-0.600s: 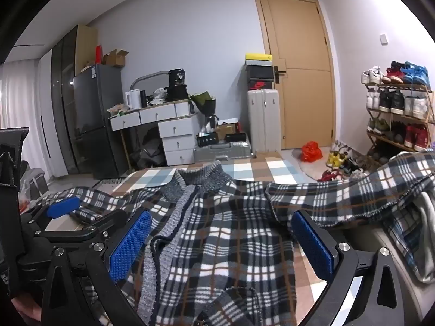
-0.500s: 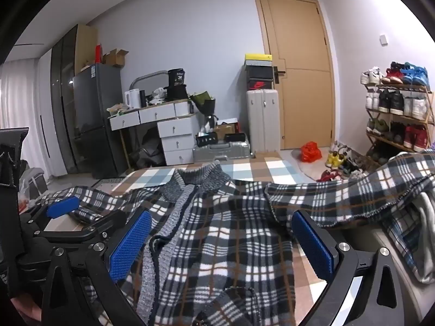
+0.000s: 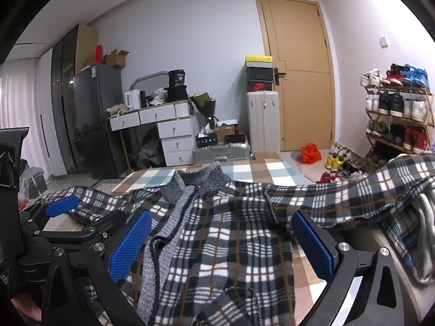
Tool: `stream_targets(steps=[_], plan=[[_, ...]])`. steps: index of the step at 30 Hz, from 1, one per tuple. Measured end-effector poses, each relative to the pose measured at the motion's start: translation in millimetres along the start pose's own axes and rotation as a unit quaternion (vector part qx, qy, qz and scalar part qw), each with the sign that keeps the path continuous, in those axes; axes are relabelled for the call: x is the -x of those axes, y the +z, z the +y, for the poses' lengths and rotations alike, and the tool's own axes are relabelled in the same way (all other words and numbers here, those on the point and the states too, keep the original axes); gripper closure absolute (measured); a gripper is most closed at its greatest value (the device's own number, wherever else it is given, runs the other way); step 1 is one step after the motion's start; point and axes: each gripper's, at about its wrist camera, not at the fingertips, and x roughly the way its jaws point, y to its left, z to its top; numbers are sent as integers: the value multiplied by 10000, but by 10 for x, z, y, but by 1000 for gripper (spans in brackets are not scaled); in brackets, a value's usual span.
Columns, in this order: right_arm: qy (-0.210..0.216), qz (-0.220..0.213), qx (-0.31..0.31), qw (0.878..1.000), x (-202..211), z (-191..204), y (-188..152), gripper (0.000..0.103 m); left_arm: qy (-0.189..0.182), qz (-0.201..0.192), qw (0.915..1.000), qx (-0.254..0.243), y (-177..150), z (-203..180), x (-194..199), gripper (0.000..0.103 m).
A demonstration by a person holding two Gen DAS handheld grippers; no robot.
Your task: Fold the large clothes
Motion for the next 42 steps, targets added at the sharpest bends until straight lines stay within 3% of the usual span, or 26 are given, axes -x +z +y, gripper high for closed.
stream_targets(steps=[42], plan=[[9,-3,-65,10000,13,-7,-1,0,68,-107,9999,-75,-16,-23,28,1]])
